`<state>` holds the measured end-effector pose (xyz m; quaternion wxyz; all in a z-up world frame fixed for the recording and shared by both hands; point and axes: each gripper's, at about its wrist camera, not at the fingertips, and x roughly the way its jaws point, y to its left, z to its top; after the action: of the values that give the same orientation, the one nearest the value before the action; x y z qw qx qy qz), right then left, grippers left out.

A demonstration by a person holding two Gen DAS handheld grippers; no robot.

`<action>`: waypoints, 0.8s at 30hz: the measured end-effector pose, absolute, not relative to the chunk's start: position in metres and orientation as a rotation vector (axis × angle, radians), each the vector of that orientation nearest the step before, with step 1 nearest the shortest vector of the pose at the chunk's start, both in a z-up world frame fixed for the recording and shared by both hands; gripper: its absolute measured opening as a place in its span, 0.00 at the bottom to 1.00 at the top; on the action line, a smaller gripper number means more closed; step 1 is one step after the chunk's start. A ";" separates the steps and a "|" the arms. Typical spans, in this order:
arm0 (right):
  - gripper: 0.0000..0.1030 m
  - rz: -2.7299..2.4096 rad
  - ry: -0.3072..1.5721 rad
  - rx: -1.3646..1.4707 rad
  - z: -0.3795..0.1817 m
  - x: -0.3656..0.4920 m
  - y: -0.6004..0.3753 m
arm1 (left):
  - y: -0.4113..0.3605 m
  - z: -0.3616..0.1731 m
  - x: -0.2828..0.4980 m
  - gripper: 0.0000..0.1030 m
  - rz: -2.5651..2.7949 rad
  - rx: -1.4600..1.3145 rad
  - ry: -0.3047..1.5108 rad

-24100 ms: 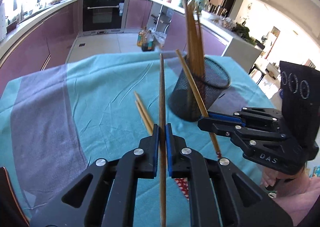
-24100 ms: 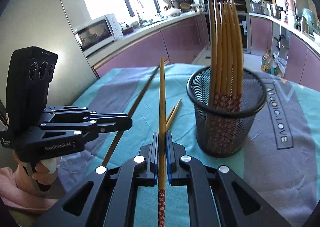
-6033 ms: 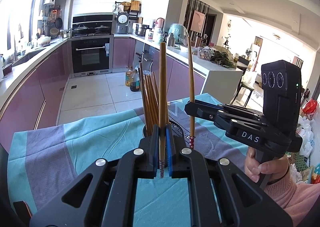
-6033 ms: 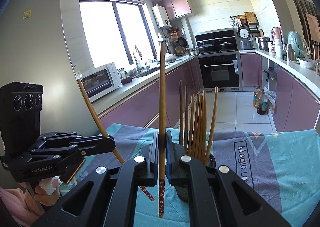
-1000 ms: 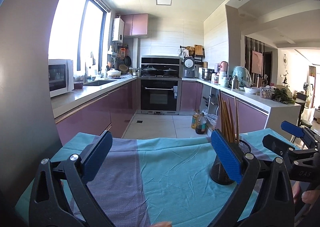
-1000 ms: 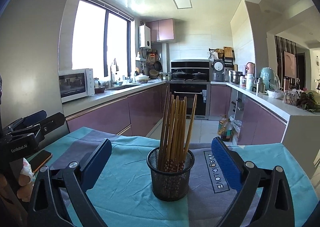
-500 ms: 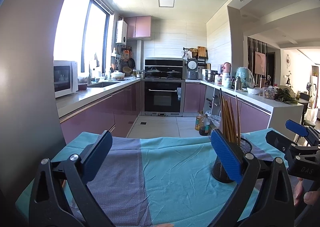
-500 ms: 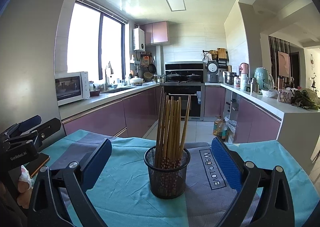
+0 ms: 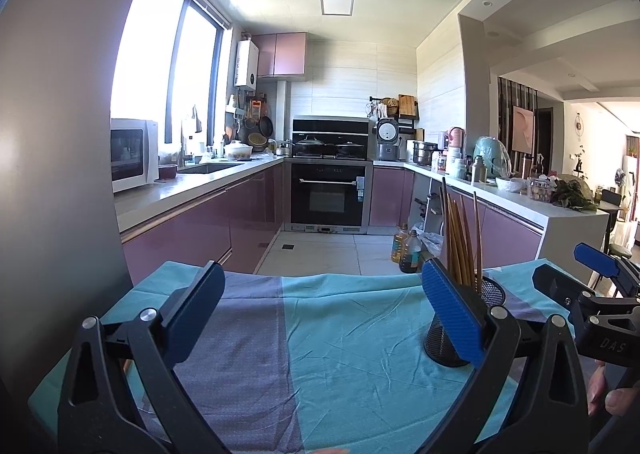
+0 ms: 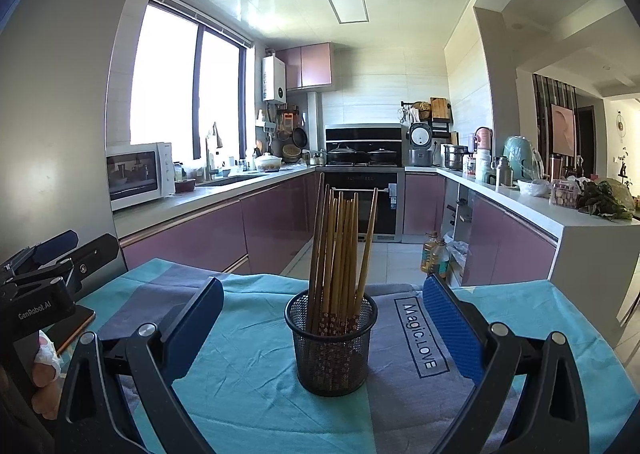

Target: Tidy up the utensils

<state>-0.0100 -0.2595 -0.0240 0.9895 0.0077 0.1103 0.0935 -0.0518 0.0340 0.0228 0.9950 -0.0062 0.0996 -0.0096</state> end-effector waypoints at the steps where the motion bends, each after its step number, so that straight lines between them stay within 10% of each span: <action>1: 0.94 0.186 0.221 0.014 -0.024 -0.010 -0.259 | 0.033 0.023 -0.052 0.94 -0.019 -0.013 0.201; 24: 0.94 0.177 0.224 0.019 -0.025 -0.007 -0.260 | 0.028 0.020 -0.049 0.94 -0.007 -0.008 0.205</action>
<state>-0.0066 -0.2595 -0.0252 0.9898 0.0096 0.1117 0.0883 -0.0489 0.0281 0.0198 0.9947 -0.0040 0.1025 -0.0034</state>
